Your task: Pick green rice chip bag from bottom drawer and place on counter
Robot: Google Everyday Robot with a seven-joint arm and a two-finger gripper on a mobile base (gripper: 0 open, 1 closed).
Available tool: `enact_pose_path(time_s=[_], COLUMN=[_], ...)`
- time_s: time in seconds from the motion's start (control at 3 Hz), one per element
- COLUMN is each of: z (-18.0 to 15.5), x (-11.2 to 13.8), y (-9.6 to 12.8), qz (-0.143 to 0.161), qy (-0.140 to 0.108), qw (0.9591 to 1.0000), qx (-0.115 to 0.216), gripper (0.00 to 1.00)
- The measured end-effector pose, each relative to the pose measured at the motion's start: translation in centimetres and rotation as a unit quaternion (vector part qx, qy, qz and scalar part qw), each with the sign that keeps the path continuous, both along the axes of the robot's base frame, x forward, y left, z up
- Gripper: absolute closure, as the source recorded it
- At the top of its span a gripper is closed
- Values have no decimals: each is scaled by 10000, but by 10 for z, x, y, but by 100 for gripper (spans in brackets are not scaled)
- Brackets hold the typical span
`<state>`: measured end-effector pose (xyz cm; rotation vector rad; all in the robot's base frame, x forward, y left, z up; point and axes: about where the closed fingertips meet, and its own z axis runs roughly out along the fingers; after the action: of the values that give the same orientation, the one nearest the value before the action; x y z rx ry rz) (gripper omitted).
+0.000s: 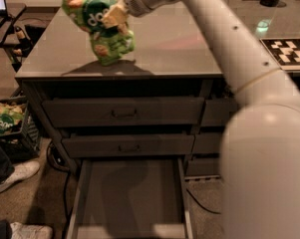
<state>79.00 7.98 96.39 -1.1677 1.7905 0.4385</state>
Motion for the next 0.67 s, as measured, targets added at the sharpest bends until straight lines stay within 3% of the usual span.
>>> enact_pose_path(time_s=[0.33, 0.67], z=[-22, -14], x=[24, 27], y=[26, 28], qz=[177, 169], qy=[239, 204], qw=[9994, 9996], qx=[-165, -116], gripper=[100, 82])
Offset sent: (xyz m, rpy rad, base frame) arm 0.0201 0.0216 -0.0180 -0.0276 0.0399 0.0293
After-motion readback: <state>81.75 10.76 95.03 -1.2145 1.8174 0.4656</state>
